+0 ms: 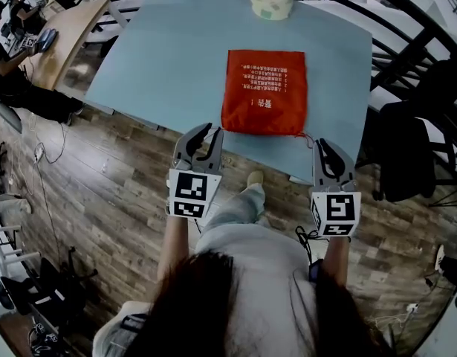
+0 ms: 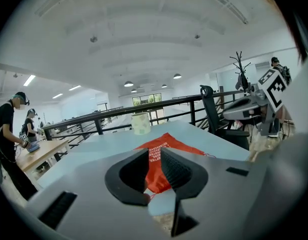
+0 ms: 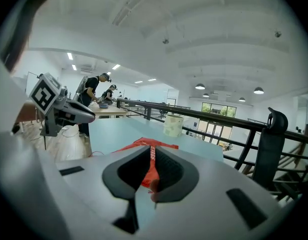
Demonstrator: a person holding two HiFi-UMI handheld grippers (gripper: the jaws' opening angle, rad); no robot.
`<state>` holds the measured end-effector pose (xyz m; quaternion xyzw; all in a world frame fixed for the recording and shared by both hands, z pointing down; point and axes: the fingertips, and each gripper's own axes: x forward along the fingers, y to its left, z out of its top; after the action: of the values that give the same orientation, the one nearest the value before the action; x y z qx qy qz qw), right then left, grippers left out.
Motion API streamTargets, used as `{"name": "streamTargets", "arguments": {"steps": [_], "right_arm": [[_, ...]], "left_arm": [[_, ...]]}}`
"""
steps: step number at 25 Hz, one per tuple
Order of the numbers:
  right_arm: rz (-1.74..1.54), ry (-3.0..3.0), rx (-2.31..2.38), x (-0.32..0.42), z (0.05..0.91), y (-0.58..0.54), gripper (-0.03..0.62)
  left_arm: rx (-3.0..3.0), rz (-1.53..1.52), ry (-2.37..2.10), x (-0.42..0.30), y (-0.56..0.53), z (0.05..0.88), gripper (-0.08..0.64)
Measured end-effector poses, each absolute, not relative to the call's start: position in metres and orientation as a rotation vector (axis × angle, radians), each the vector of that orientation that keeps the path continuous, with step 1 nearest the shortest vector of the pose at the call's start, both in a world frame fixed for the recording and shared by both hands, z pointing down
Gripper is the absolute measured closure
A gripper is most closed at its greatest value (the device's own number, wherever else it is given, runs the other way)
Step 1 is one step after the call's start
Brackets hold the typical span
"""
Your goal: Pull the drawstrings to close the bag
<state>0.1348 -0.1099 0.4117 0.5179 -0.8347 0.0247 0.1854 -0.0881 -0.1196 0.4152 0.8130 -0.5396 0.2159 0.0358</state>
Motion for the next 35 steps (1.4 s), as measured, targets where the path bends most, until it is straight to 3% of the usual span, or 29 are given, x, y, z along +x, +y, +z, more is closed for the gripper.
{"name": "streamTargets", "arguments": {"steps": [13, 16, 27, 35], "right_arm": [[0.093, -2.232, 1.287, 0.136, 0.470, -0.145, 0.561], [0.119, -2.205, 1.240, 0.134, 0.486, -0.148, 0.519], [0.205, -2.098, 1.144, 0.133, 0.533, -0.159, 0.506], [0.319, -2.049, 1.087, 0.135, 0.567, -0.169, 0.483]], "left_arm": [[2.463, 0.870, -1.469, -0.098, -0.156, 0.487, 0.462], [2.458, 0.977, -1.395, -0.101, -0.158, 0.509, 0.450], [2.407, 1.159, -1.139, -0.106, -0.158, 0.570, 0.390], [2.356, 1.275, -1.099, -0.115, -0.167, 0.607, 0.388]]}}
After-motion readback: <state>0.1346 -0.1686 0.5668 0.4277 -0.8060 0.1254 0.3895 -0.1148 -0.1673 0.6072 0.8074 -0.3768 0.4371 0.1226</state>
